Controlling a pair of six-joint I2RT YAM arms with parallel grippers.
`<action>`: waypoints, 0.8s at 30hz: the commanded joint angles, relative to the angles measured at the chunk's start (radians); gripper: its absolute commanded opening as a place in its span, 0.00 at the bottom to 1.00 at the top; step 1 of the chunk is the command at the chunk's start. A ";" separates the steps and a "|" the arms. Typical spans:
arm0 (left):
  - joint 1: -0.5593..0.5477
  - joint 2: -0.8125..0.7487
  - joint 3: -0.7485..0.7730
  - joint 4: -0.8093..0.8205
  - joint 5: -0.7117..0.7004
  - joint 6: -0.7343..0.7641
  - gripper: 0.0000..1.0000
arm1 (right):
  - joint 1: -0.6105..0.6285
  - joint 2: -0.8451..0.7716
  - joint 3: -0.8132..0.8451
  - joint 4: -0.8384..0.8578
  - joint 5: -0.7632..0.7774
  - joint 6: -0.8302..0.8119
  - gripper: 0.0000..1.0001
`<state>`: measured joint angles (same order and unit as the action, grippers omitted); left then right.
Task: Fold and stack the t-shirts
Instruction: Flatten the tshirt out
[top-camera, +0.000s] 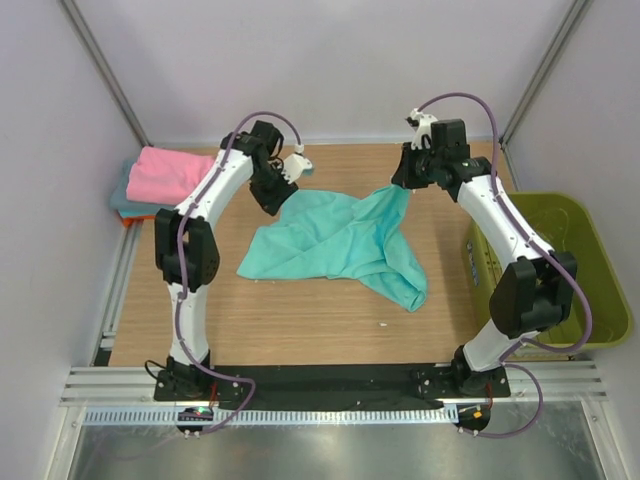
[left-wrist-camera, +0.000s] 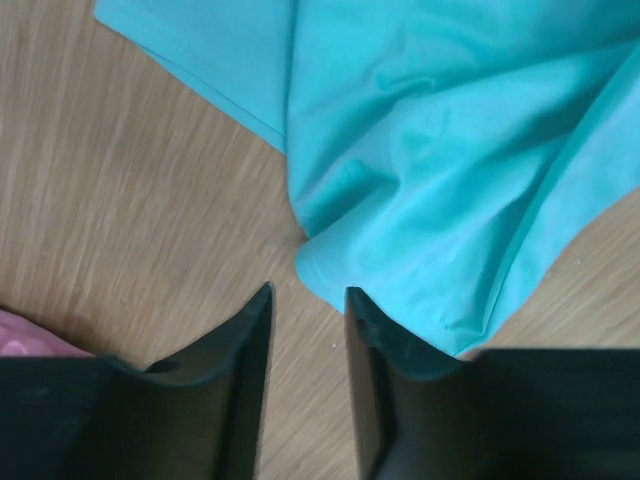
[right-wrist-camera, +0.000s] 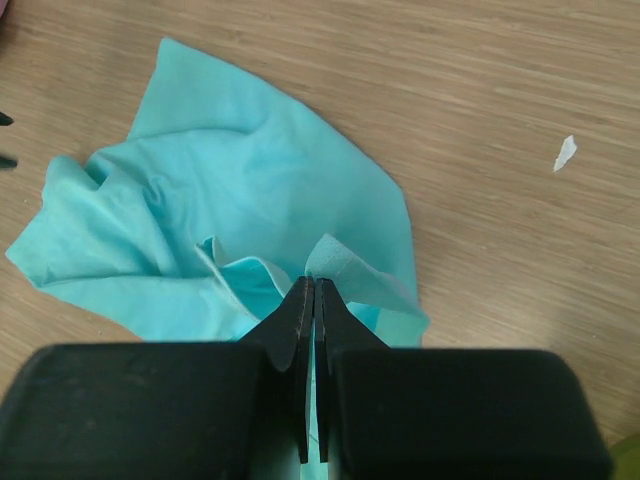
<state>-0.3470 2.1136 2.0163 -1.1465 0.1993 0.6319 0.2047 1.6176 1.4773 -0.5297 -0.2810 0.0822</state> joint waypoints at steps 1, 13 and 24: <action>0.067 -0.102 -0.009 -0.114 0.030 -0.025 0.48 | -0.039 0.018 0.052 0.073 0.008 -0.012 0.01; 0.207 -0.515 -0.815 0.289 0.037 0.245 0.73 | -0.056 0.074 0.078 0.060 0.025 -0.022 0.01; 0.204 -0.413 -0.795 0.274 0.141 0.276 0.68 | -0.054 0.107 0.103 0.050 0.055 -0.036 0.01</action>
<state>-0.1421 1.6749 1.2007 -0.8944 0.2840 0.8757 0.1467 1.7306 1.5337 -0.5034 -0.2493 0.0620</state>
